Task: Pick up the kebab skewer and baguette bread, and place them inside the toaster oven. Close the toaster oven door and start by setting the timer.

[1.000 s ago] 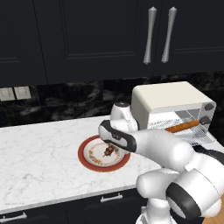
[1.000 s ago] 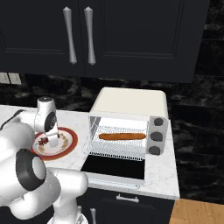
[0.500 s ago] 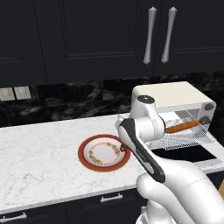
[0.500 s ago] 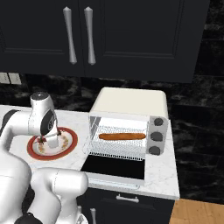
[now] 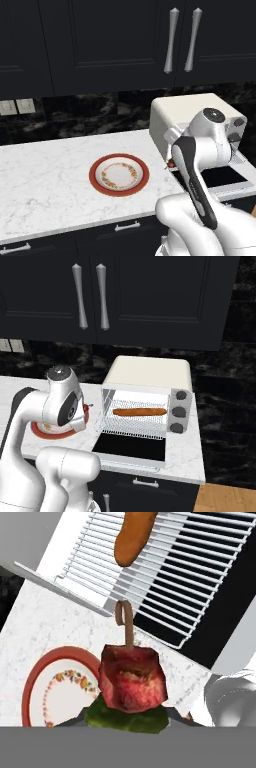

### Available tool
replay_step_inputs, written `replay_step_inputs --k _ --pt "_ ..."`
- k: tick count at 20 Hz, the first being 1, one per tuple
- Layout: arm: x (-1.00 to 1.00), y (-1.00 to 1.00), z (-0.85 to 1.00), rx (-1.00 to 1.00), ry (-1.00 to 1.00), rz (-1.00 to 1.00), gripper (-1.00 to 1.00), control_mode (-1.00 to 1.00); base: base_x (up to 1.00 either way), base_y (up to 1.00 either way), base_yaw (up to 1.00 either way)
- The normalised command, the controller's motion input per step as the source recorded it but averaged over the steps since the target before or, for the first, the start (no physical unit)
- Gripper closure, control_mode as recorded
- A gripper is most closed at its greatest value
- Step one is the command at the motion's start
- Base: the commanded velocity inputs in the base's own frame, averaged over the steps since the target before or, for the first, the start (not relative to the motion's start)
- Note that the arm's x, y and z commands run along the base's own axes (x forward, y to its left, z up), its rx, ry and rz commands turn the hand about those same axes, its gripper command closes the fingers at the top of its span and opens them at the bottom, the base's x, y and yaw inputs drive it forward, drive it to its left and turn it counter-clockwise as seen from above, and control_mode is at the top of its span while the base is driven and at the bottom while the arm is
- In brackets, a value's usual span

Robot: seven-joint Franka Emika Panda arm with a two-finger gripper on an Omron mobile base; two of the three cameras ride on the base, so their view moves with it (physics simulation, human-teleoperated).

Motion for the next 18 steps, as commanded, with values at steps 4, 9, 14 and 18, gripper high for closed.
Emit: replay_step_inputs --k 4,9,14,18 --pt "0.00 -0.94 0.41 0.03 0.00 -0.09 1.00 -1.00 0.00 0.00 0.00" --pt "0.00 -0.97 0.15 0.02 0.00 -0.09 1.00 -1.00 0.00 0.00 0.00" --pt "0.01 -0.86 0.00 0.00 0.01 -0.04 1.00 -1.00 0.00 0.00 0.00" --pt "0.23 -0.53 -0.06 0.00 0.03 0.00 1.00 -1.00 0.00 0.00 0.00"
